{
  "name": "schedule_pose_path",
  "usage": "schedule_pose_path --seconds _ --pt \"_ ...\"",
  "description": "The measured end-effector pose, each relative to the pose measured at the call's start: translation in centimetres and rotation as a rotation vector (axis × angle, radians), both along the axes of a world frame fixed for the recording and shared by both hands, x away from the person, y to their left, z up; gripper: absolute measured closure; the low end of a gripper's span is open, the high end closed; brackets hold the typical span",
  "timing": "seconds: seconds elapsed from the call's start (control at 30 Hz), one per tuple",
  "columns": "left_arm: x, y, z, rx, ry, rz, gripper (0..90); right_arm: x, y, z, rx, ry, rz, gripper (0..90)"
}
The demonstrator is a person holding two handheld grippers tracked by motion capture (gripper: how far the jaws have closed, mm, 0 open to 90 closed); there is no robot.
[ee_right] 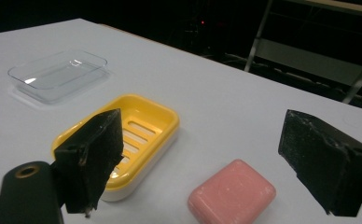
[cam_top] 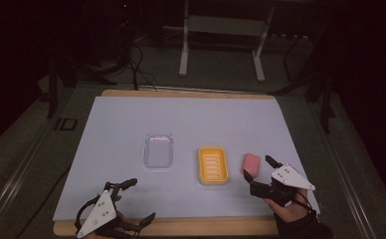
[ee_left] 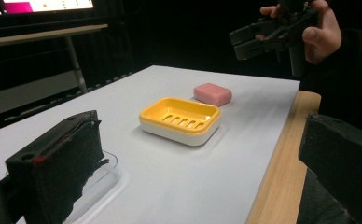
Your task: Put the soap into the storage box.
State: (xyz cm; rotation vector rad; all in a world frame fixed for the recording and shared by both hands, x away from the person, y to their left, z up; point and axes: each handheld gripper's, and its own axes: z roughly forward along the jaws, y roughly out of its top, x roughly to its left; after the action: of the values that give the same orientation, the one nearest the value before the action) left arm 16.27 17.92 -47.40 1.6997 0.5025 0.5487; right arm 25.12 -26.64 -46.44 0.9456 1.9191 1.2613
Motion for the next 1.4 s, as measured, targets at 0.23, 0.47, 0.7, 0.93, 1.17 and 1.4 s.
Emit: schedule_pose_path --seconds 0.23,0.47,0.7,0.93,1.17,1.4 --pt "0.0 -0.1 -0.1 0.023 -0.003 0.011 0.3 0.5 -0.2 0.0 0.013 0.023 -0.011 14.2" --pt "0.0 -0.1 -0.1 0.022 -0.006 0.023 0.3 1.7 -0.7 0.3 0.009 0.107 -0.018 15.5" --pt "0.0 -0.1 -0.1 0.03 -0.007 0.023 0.3 2.9 -0.9 1.0 -0.052 0.21 -0.03 21.8" --pt "0.1 -0.1 -0.1 0.033 -0.005 0.021 0.3 3.6 -0.6 1.0 -0.117 0.384 -0.01 28.8" --pt "0.1 -0.1 -0.1 0.035 -0.005 0.023 0.3 3.9 -0.5 0.7 -0.171 0.492 -0.047 29.0" --pt "0.1 -0.2 -0.2 0.046 -0.006 0.024 0.3 4.1 -0.6 0.7 -0.217 0.632 -0.098 29.0"
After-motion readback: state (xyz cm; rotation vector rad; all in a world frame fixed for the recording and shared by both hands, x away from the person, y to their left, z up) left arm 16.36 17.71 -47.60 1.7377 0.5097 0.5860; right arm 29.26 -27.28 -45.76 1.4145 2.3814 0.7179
